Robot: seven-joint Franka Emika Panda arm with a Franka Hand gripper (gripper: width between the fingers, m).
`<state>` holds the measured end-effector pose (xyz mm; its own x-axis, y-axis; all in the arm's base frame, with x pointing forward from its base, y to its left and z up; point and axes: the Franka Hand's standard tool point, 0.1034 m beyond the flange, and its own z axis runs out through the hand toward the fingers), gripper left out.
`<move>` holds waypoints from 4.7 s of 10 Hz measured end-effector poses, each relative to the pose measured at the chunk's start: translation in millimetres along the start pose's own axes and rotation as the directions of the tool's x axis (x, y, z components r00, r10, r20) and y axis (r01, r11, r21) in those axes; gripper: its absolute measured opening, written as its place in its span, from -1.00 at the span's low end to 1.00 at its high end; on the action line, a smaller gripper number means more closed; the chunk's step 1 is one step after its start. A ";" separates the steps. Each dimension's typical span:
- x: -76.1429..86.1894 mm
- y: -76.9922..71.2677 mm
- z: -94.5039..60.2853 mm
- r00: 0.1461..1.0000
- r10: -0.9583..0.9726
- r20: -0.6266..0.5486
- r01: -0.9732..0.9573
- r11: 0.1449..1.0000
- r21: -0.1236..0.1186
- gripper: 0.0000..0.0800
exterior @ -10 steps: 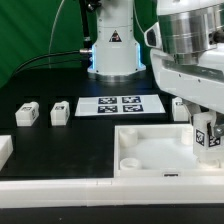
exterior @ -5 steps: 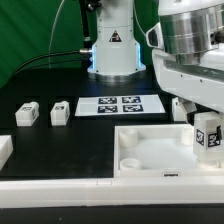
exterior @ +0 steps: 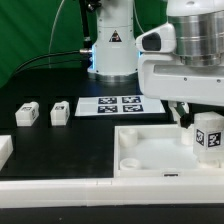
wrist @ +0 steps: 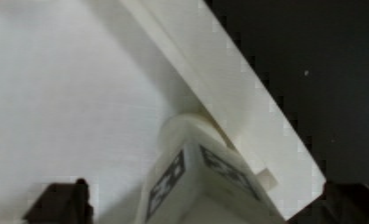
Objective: Assemble one leg
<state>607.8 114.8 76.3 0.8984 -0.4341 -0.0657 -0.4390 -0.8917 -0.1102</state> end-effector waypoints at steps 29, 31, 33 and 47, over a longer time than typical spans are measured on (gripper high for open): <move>1.9 -1.2 -2.8 0.667 0.744 0.033 -0.744 0.668 -0.003 -0.27; 1.8 -1.2 -2.4 0.565 0.824 0.037 -0.825 0.565 -0.006 -0.27; 1.5 -1.6 -2.3 0.595 0.803 0.038 -0.803 0.596 -0.005 -0.27; -0.3 4.4 -1.7 0.896 -0.433 0.098 0.439 0.897 -0.053 0.62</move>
Offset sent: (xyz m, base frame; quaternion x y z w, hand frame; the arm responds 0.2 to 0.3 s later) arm 0.0070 -0.0007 0.0075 -0.0314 -0.0151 -0.2193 0.9750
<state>605.6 110.8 77.4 0.9941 0.0096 -0.1083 0.0014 -0.9972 -0.0748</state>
